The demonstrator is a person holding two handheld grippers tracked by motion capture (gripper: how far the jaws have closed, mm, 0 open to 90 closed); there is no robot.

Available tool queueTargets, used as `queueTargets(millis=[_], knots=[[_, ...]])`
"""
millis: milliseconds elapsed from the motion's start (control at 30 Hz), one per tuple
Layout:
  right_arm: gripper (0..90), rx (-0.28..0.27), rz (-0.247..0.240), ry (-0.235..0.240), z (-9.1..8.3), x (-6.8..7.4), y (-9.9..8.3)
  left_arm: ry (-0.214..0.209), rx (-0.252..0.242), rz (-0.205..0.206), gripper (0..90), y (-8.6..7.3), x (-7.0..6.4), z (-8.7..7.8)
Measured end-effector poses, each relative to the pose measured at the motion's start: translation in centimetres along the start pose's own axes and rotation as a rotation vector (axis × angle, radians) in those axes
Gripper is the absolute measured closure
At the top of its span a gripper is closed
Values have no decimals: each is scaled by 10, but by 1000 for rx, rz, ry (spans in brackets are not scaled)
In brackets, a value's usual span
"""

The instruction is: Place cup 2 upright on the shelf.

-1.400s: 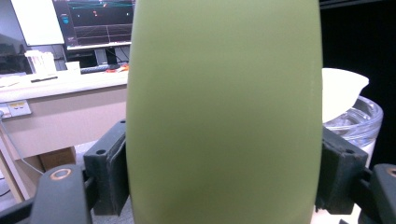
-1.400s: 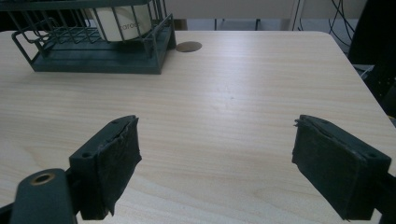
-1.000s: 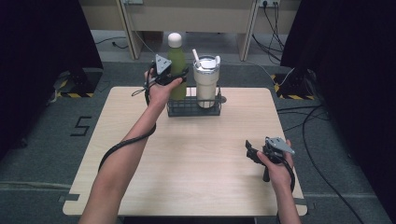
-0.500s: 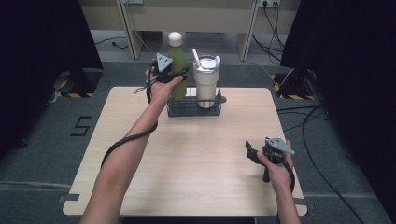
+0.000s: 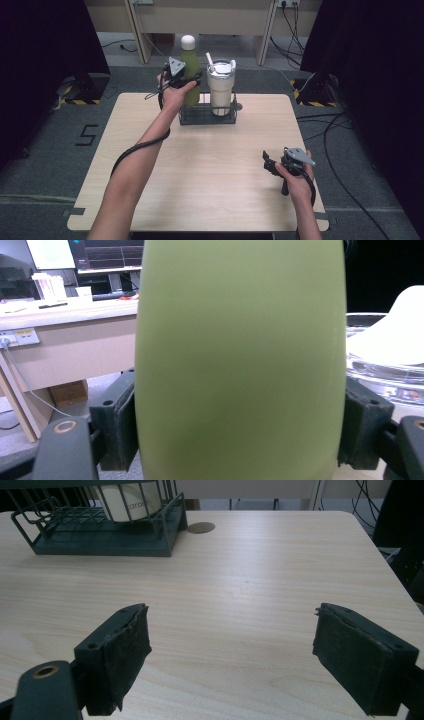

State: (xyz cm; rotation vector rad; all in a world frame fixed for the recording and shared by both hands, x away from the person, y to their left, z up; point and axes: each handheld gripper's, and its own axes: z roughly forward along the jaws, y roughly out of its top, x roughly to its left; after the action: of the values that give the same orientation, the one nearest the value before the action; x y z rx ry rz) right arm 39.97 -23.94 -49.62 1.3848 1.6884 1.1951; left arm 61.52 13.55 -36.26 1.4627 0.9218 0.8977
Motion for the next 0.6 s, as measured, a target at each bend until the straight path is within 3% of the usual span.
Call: queueTargets(millis=[600], knots=[[150, 3, 2, 2, 0, -1, -1, 1, 39, -6, 212, -15, -3, 12]])
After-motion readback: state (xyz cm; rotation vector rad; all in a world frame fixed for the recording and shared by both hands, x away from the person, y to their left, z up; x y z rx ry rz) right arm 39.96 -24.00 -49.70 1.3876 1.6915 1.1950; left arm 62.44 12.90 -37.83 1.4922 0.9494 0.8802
